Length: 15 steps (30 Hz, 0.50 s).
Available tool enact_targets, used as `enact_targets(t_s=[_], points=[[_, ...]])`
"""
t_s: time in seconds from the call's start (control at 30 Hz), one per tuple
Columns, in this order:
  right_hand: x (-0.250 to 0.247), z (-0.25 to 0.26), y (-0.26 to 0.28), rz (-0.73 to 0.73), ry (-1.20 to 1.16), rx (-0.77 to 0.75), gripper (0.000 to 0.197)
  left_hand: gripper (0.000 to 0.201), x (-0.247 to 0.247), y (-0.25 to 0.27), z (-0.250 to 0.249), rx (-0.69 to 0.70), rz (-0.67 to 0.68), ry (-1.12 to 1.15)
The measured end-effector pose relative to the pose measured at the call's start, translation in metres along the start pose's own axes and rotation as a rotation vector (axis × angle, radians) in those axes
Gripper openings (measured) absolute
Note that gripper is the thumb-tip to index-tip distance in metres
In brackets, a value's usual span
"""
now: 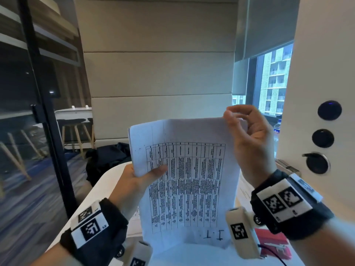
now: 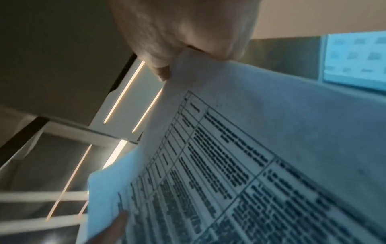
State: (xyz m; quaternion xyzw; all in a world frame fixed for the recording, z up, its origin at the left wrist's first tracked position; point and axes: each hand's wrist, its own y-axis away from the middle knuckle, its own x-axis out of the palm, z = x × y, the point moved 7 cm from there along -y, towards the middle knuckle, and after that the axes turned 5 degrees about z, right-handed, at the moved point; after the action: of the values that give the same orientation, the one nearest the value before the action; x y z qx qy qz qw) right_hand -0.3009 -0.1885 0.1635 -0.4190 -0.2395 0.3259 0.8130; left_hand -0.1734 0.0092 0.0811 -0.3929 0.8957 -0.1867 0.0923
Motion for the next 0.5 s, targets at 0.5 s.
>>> enact_targets(t_s=[0.5], points=[[0.012, -0.041, 0.033, 0.163, -0.101, 0.476, 0.043, 0.021, -0.008, -0.003, -0.020, 0.078, -0.163, -0.051]])
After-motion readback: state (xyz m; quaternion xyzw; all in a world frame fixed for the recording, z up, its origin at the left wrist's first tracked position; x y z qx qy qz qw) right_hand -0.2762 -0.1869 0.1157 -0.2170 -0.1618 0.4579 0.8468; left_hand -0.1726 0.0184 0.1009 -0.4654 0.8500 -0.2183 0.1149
